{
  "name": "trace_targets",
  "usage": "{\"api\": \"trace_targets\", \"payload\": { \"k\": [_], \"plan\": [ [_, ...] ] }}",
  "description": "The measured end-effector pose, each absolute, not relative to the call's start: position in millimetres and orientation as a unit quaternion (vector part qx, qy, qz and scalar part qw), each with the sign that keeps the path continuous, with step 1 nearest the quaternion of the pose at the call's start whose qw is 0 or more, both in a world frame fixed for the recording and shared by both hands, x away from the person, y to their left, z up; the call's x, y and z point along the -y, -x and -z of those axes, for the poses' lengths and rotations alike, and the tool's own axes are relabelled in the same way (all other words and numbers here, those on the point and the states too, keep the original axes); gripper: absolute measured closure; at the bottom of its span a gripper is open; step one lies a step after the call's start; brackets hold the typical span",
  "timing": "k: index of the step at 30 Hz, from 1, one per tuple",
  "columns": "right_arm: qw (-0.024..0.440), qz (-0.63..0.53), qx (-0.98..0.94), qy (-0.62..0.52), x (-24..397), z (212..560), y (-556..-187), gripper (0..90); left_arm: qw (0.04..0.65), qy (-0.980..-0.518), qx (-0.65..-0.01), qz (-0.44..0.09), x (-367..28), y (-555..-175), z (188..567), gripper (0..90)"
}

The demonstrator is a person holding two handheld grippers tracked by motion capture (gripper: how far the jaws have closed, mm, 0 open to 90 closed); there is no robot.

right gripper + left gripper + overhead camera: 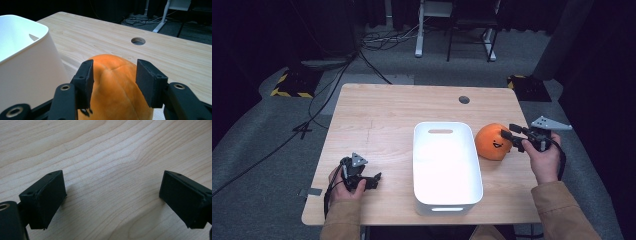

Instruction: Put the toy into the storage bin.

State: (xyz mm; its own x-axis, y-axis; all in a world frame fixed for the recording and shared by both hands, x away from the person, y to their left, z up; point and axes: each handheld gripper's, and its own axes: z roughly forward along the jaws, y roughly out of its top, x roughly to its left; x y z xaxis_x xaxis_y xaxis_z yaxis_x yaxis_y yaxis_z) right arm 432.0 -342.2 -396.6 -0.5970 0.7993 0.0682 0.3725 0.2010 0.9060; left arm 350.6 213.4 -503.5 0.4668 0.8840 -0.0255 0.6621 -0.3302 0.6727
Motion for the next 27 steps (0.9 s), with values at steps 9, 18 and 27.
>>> {"api": "trace_targets", "payload": {
  "k": [9,18,27],
  "plan": [
    [0.208,-0.492,-0.749,-0.392,340,402,-443,79.3,0.315,-0.796,-0.485,-0.176,-213,-351,503,7.2],
    [0.228,-0.492,-0.756,-0.367,339,386,-425,82.4,0.315,-0.796,-0.486,-0.176,-213,-351,503,7.2],
    [0.223,-0.511,-0.755,-0.346,344,360,-407,82.3,0.315,-0.796,-0.485,-0.176,-213,-351,503,7.2]
  ]
}}
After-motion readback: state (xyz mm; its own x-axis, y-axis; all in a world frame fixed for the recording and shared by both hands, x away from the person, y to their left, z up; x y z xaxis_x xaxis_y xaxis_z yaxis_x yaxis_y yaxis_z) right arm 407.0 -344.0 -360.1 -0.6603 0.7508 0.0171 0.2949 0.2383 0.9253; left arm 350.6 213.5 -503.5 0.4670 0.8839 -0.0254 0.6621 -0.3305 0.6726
